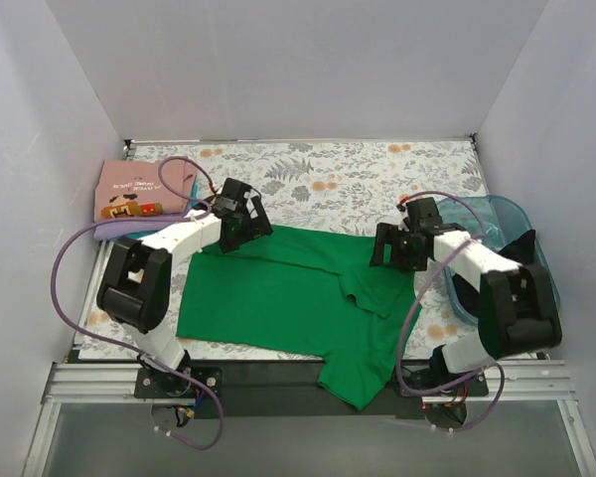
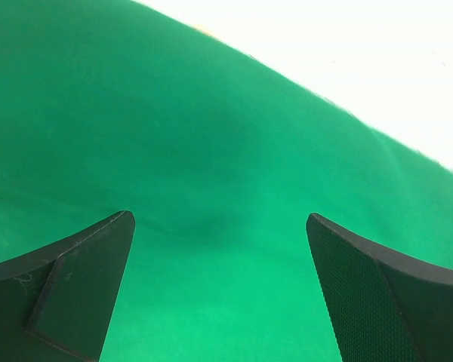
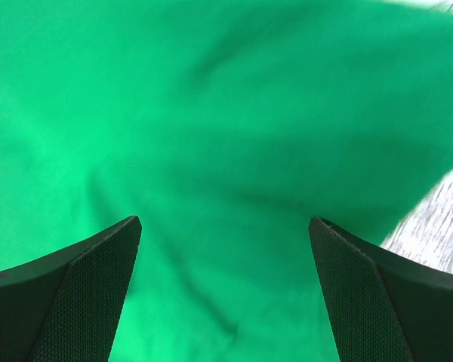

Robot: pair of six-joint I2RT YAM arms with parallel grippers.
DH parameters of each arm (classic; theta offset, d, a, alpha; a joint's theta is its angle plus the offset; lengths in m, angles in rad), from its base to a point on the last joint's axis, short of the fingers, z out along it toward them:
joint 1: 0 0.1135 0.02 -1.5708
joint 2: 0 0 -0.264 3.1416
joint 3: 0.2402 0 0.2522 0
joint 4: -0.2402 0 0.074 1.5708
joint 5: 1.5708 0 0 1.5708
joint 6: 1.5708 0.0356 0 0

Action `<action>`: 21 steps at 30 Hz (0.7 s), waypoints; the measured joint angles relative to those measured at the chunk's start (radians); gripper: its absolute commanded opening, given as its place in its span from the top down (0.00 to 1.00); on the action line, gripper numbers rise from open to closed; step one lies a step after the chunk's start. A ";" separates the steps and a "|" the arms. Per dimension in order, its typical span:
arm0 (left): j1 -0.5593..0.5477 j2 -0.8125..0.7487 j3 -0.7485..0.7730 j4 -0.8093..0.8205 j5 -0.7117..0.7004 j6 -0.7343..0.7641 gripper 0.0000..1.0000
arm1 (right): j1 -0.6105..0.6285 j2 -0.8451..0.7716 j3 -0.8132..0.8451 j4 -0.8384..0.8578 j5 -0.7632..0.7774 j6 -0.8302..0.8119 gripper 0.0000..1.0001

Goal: Fold and stack the t-shirts
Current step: Fold the tshirt

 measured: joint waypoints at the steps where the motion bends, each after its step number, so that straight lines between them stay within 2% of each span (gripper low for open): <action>1: 0.017 0.025 0.001 0.013 -0.009 -0.004 0.02 | -0.002 0.048 0.018 0.013 0.018 -0.001 0.02; 6: 0.072 0.138 0.043 0.036 -0.039 -0.011 0.02 | -0.016 0.191 0.114 0.034 0.062 -0.007 0.02; 13: 0.172 0.227 0.135 0.072 0.021 -0.035 0.02 | -0.044 0.369 0.303 0.077 0.070 -0.047 0.02; 21: 0.201 0.387 0.352 0.070 0.046 -0.036 0.02 | -0.091 0.560 0.536 0.117 0.038 -0.101 0.02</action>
